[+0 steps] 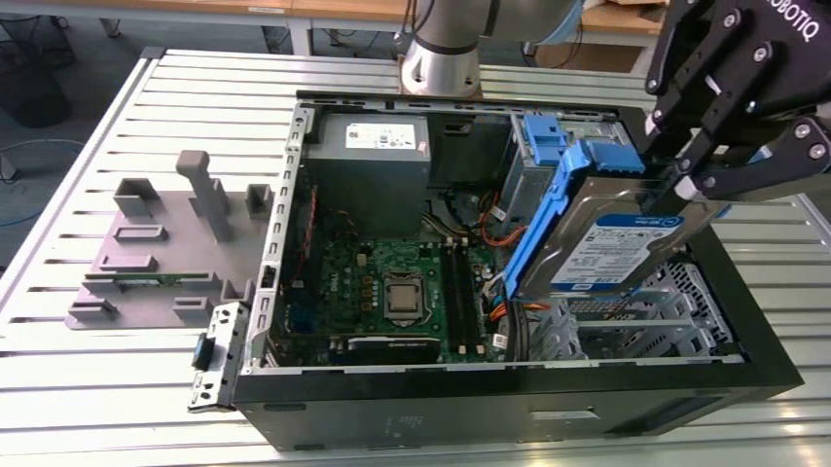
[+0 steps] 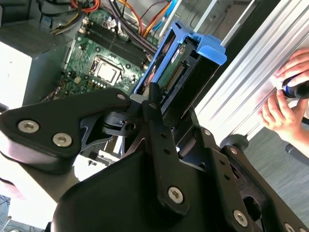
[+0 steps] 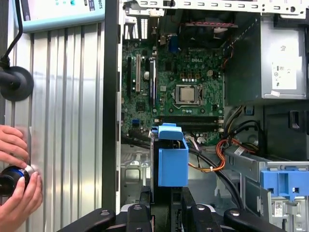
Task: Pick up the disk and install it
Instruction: 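Pick up the disk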
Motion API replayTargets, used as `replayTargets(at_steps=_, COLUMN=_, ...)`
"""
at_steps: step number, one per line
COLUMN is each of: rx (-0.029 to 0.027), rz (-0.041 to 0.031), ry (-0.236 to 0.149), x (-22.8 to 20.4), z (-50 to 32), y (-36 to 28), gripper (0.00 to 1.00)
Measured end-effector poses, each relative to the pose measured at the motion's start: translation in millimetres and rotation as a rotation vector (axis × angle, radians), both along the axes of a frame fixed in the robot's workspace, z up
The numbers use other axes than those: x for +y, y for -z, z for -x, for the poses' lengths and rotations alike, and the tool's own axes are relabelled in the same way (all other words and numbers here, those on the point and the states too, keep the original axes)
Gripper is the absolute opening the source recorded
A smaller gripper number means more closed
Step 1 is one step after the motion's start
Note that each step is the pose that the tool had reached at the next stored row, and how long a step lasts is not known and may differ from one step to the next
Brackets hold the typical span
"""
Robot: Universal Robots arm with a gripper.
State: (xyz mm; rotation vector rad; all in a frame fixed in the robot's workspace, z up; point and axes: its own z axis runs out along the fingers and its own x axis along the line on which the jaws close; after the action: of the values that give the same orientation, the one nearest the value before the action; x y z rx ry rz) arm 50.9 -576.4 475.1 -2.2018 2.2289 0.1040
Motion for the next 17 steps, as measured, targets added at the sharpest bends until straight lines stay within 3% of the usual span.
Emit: replayTargets(at_steps=17, rx=0.0027, rz=0.0000, ry=0.000, x=0.1, z=-48.4, y=1.5, gripper=0.35)
